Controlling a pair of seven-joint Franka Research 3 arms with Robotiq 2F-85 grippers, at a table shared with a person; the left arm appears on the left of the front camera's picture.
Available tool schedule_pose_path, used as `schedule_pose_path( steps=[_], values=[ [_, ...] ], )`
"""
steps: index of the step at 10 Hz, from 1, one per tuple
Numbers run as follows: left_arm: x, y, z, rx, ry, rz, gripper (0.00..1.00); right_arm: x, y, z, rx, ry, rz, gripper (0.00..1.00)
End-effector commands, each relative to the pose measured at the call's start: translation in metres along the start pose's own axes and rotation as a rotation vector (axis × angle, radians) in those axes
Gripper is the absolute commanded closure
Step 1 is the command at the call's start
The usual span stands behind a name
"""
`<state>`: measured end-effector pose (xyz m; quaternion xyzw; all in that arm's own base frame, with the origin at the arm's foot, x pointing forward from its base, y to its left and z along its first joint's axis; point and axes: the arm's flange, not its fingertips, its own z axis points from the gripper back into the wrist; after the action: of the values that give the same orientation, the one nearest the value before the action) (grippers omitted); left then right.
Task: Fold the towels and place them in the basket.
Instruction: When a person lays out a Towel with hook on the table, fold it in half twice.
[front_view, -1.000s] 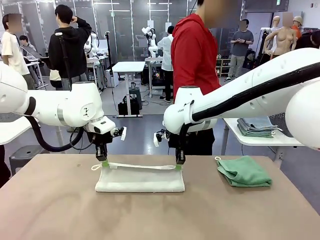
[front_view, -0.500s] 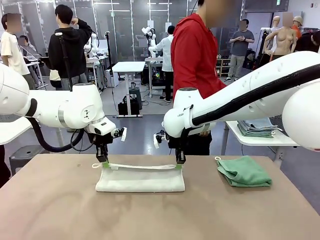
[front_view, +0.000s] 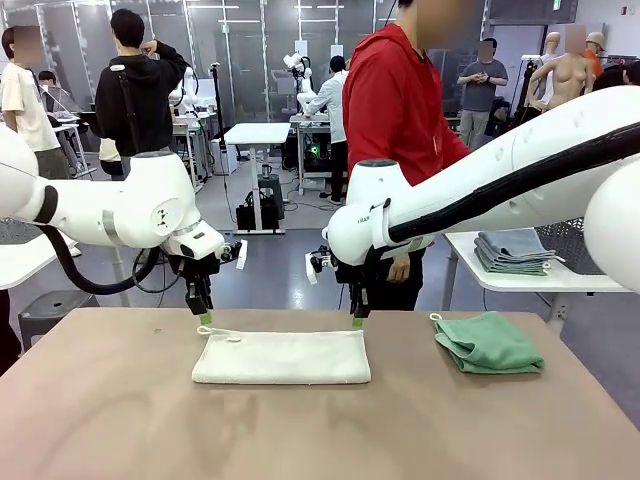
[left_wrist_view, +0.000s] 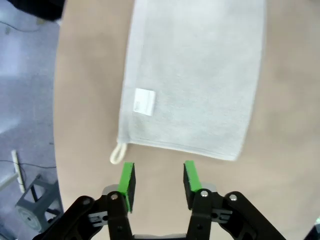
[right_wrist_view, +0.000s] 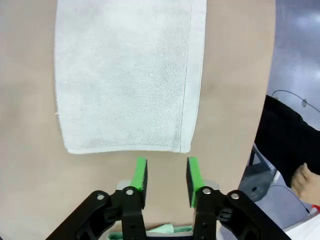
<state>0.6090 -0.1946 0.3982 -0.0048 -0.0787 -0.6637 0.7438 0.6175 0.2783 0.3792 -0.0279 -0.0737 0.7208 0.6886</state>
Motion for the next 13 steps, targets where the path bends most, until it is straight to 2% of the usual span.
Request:
schedule_pose_path(
  steps=[1, 2, 3, 5, 6, 8, 9, 12, 13],
  values=[
    [-0.013, -0.034, 0.039, -0.093, -0.038, -0.024, 0.09, -0.008, 0.032, 0.038, 0.03, -0.037, -0.031, 0.17],
    [-0.017, -0.049, 0.061, -0.104, -0.05, -0.034, 0.14, -0.007, 0.046, 0.058, 0.041, -0.055, -0.062, 0.33],
    [-0.022, -0.066, 0.08, -0.092, -0.061, -0.039, 0.0, -0.006, 0.062, 0.076, 0.062, -0.069, -0.124, 0.33],
    [-0.035, -0.094, 0.105, -0.081, -0.11, -0.076, 0.0, -0.004, 0.095, 0.104, 0.094, -0.097, -0.315, 0.33],
    [-0.042, -0.102, 0.111, -0.075, -0.138, -0.092, 0.0, -0.002, 0.109, 0.117, 0.092, -0.095, -0.458, 0.33],
    [-0.06, -0.111, 0.114, -0.062, -0.177, -0.081, 0.0, 0.012, 0.135, 0.136, 0.101, -0.178, -0.9, 0.33],
    [-0.066, -0.113, 0.112, -0.057, -0.188, -0.075, 0.0, 0.018, 0.143, 0.135, 0.106, -0.144, -1.036, 0.33],
    [-0.083, -0.111, 0.103, -0.037, -0.245, -0.042, 0.0, 0.031, 0.154, 0.132, 0.118, -0.079, -1.33, 0.33],
    [-0.088, -0.113, 0.105, -0.061, -0.309, -0.04, 0.0, 0.036, 0.156, 0.134, 0.143, -0.083, -1.329, 0.33]
  ],
)
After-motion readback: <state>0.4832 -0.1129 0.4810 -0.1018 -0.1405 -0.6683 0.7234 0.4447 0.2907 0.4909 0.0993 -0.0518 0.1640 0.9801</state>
